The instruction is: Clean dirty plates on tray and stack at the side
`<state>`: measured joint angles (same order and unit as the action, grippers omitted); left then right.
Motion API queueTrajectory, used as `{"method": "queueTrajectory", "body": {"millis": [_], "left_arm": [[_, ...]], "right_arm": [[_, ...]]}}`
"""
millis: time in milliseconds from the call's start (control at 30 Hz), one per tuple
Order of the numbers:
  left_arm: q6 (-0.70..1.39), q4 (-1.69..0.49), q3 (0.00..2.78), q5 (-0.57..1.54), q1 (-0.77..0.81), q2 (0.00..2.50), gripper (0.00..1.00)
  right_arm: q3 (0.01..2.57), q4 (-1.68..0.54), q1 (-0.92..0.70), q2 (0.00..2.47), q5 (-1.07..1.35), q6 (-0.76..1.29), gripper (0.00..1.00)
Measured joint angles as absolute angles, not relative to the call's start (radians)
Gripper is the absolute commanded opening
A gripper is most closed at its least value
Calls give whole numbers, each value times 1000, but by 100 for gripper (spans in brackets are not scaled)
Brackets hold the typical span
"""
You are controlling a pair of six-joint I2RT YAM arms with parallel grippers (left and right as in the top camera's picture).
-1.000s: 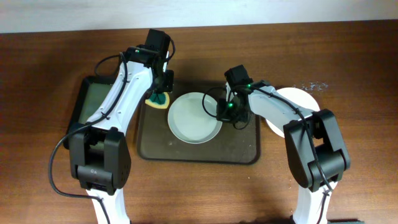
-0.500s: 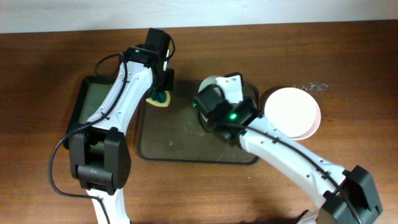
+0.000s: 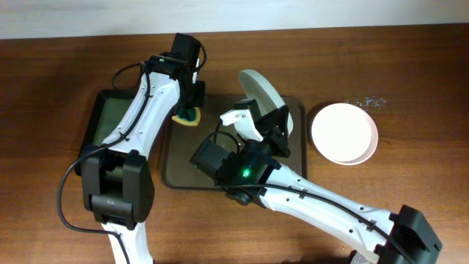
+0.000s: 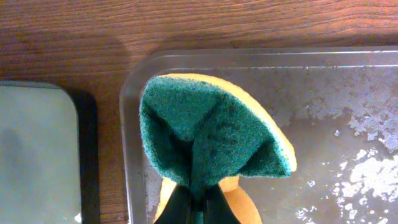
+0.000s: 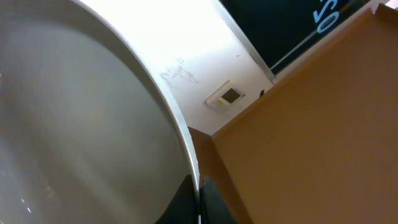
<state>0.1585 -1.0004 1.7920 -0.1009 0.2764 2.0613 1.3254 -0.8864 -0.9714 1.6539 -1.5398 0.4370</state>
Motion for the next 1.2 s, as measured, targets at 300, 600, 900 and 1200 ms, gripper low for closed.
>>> {"method": "queueTrajectory", "body": {"millis": [300,600,900,1200], "left_arm": [[159,-1000,1792,-101,276,2061,0],[159,-999,1792,-101,276,2061,0],[159,-1001,1792,-101,276,2061,0],[159,-1002,1792,-101,276,2061,0]], "right_arm": [[1325,-887,-970,1654,-1470,436,4],[1325,-900,-614,1651,-400,430,4],[1325,-987,57,1651,207,308,4],[1214,-880,366,1695,112,288,4]]}}
